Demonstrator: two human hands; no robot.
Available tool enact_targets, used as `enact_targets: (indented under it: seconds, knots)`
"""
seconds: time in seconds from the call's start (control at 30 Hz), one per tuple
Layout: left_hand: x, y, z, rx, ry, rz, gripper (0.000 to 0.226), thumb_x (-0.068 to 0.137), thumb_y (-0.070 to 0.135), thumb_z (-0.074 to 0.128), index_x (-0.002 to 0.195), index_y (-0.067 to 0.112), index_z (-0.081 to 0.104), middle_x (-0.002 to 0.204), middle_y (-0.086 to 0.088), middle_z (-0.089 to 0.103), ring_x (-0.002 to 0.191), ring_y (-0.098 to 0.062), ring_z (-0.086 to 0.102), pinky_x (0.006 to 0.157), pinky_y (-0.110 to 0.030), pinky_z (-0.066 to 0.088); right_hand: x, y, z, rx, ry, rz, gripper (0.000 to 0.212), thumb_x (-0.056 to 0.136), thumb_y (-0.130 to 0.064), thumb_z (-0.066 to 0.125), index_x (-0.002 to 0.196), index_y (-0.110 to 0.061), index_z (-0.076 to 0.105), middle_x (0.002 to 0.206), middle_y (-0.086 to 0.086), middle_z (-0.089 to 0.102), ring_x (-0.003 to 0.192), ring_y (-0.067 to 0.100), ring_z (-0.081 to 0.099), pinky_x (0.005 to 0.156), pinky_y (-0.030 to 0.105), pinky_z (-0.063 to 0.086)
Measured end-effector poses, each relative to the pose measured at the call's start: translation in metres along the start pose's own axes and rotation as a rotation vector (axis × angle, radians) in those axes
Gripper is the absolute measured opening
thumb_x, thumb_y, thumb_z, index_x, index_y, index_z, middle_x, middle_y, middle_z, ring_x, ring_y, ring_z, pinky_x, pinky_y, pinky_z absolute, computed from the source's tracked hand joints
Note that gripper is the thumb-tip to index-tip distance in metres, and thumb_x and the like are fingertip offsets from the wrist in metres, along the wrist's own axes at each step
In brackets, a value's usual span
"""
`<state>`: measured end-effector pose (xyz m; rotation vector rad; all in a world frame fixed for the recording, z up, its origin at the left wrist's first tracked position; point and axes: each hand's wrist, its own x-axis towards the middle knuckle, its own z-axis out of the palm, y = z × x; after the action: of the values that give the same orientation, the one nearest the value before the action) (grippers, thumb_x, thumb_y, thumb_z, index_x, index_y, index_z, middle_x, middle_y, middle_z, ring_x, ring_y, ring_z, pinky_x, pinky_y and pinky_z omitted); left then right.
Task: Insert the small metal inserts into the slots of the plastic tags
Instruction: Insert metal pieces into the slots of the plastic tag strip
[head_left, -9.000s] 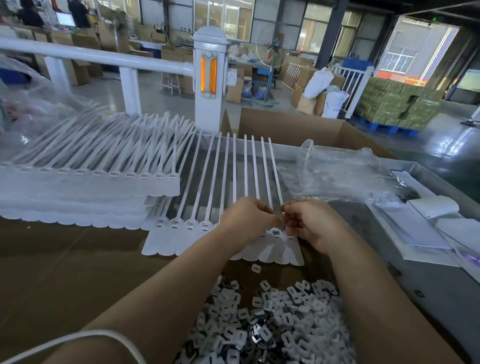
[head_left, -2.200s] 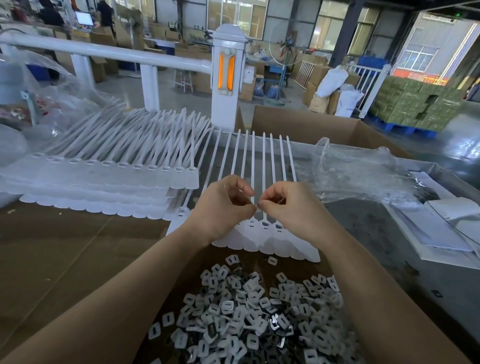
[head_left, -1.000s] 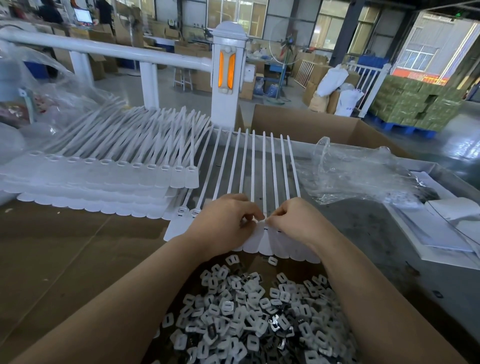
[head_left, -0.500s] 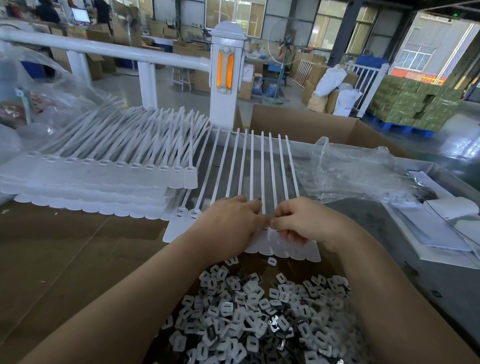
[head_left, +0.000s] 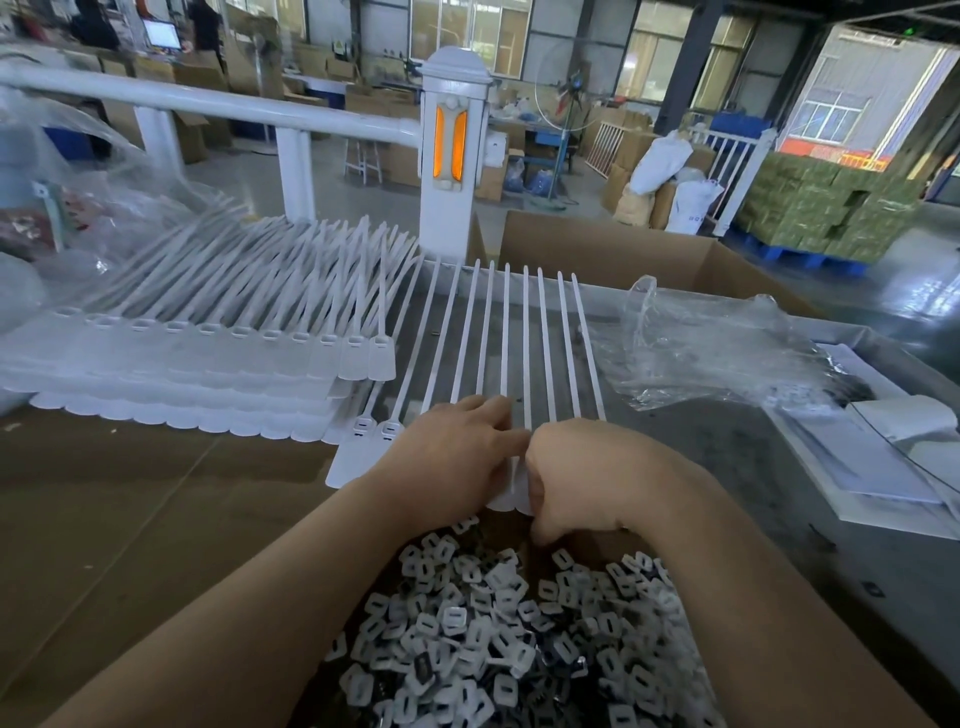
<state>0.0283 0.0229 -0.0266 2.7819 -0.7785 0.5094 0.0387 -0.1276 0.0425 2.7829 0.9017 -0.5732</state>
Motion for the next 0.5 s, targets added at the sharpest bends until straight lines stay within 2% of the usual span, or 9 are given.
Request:
enact_targets:
  seconds: [0.07, 0.1, 0.2, 0.27, 0.4, 0.5]
  knots:
    - [-0.001, 0.001, 0.001, -0.008, 0.009, 0.0, 0.018, 0.095, 0.02, 0.051, 0.108, 0.019, 0.064, 0.103, -0.004, 0.057, 0.09, -0.021, 0.053, 0.071, -0.033, 0.042, -0.002, -0.003, -0.001, -0.023, -0.001, 0.006, 0.033, 0.079, -0.027, 0.076, 0.063, -0.018, 0.049, 0.066, 0.0, 0.052, 0.058, 0.016, 0.05, 0.055, 0.029, 0.042]
    - [-0.002, 0.001, 0.001, -0.016, 0.014, -0.001, 0.018, 0.095, 0.019, 0.051, 0.107, 0.019, 0.063, 0.102, -0.004, 0.057, 0.09, -0.02, 0.053, 0.07, -0.032, 0.041, -0.003, -0.003, -0.001, -0.013, -0.008, 0.003, 0.029, 0.079, -0.025, 0.075, 0.064, -0.016, 0.051, 0.066, 0.001, 0.053, 0.059, 0.018, 0.051, 0.055, 0.031, 0.044]
    - [-0.003, 0.0, 0.0, -0.042, 0.011, -0.025, 0.021, 0.094, 0.02, 0.05, 0.11, 0.021, 0.063, 0.102, -0.001, 0.054, 0.091, -0.018, 0.051, 0.073, -0.033, 0.043, -0.005, 0.003, -0.004, 0.08, -0.02, -0.018, 0.008, 0.081, -0.02, 0.07, 0.081, -0.012, 0.071, 0.083, 0.007, 0.07, 0.074, 0.023, 0.066, 0.069, 0.037, 0.058]
    - [-0.004, 0.0, -0.001, -0.058, -0.003, -0.042, 0.025, 0.095, 0.02, 0.048, 0.113, 0.024, 0.064, 0.104, 0.0, 0.052, 0.093, -0.018, 0.05, 0.077, -0.035, 0.045, -0.005, 0.013, -0.004, 0.26, 0.013, -0.004, 0.009, 0.082, -0.017, 0.068, 0.084, -0.02, 0.075, 0.088, 0.003, 0.074, 0.077, 0.02, 0.071, 0.069, 0.033, 0.062]
    - [-0.004, 0.0, -0.003, -0.098, -0.005, -0.061, 0.029, 0.097, 0.022, 0.048, 0.119, 0.031, 0.064, 0.105, 0.002, 0.053, 0.096, -0.016, 0.05, 0.082, -0.033, 0.045, 0.002, 0.038, 0.003, 0.614, 0.282, 0.077, 0.008, 0.083, -0.021, 0.074, 0.079, -0.028, 0.072, 0.079, -0.008, 0.073, 0.073, 0.011, 0.072, 0.068, 0.036, 0.064]
    - [-0.004, 0.0, -0.002, -0.116, 0.006, -0.075, 0.034, 0.096, 0.019, 0.048, 0.122, 0.034, 0.065, 0.102, 0.003, 0.053, 0.098, -0.015, 0.051, 0.083, -0.032, 0.044, 0.01, 0.052, 0.011, 0.739, 0.455, 0.115, 0.011, 0.085, -0.019, 0.075, 0.079, -0.027, 0.072, 0.069, -0.015, 0.071, 0.063, 0.001, 0.068, 0.051, 0.016, 0.054]
